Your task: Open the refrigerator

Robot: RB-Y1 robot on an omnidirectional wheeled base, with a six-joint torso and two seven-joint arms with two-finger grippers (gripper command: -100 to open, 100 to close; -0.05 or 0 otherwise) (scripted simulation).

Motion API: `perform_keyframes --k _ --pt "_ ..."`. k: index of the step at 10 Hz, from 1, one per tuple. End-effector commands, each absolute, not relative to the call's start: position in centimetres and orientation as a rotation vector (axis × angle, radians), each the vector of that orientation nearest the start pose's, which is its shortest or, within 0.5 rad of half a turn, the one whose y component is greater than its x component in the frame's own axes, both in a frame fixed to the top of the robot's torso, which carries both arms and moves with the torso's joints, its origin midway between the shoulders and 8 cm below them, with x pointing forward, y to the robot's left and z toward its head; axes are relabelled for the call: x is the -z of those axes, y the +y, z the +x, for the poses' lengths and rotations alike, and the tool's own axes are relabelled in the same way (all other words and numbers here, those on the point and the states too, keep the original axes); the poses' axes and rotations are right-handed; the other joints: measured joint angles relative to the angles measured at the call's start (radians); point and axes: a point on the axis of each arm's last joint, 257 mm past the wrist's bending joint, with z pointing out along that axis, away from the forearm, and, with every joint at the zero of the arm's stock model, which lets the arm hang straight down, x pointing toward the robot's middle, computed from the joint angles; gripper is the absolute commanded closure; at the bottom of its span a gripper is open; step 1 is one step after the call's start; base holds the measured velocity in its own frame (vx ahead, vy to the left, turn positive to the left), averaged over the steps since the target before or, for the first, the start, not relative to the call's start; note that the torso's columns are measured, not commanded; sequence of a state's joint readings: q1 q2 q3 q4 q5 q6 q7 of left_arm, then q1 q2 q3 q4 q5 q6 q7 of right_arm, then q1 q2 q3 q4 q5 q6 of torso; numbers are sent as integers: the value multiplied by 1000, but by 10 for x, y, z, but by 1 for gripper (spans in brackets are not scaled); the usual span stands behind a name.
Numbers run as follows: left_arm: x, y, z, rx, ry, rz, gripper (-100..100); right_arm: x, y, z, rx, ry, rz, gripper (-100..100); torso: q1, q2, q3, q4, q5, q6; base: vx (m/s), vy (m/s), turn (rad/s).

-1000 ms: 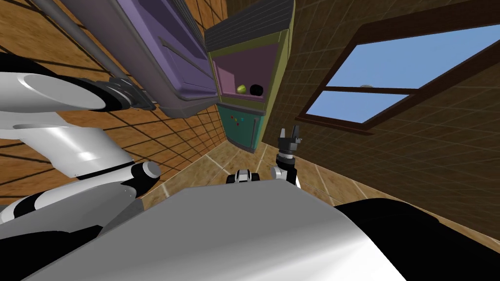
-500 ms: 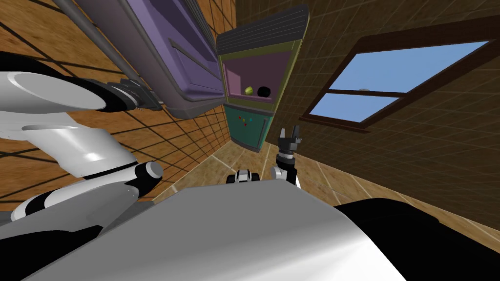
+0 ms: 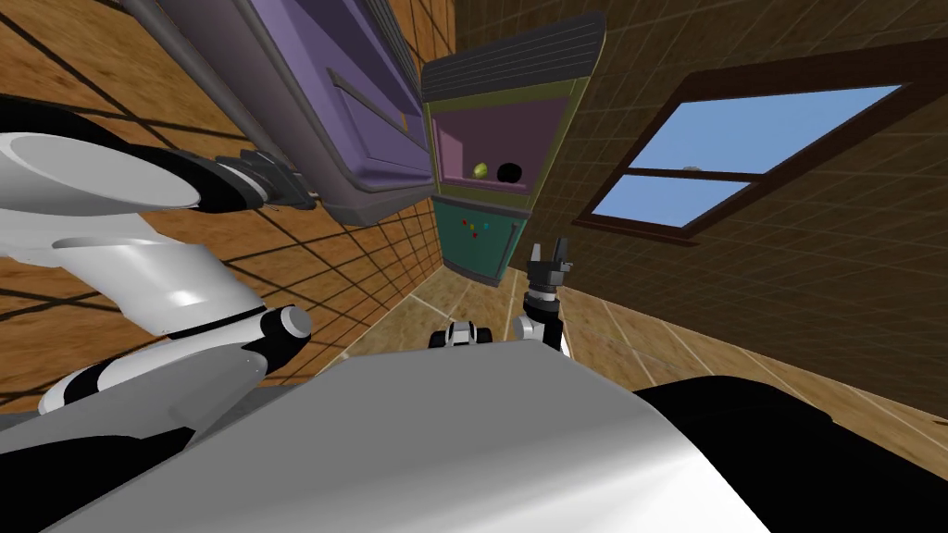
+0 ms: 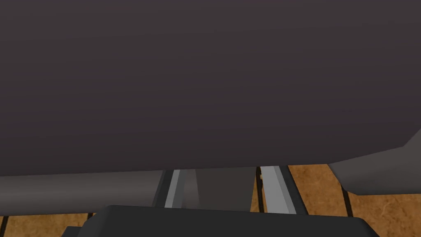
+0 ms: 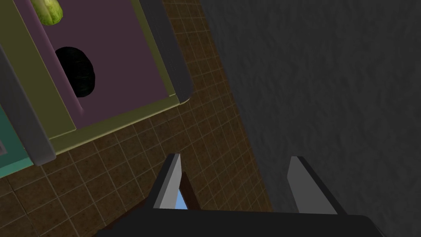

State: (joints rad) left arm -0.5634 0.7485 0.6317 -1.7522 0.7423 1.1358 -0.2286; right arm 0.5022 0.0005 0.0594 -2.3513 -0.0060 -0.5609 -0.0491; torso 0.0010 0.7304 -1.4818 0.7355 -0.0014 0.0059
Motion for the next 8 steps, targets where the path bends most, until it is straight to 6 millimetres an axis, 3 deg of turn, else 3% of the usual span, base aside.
perform_keyframes --k 1,3,8 --pt "-143 490 539 1069 1236 -1236 -100 -65 -257 319 -1439 504 581 0 -2 -2 -1 0 0 -1 41 117 6" --pt "-154 490 531 1071 1237 -1235 -100 -65 -257 319 -1440 503 581 0 -16 3 2 1 -4 -2 46 -34 45" --pt "-180 491 511 1074 1240 -1234 -100 -65 -257 319 -1440 503 581 0 -4 5 2 4 -4 -2 42 -19 10"
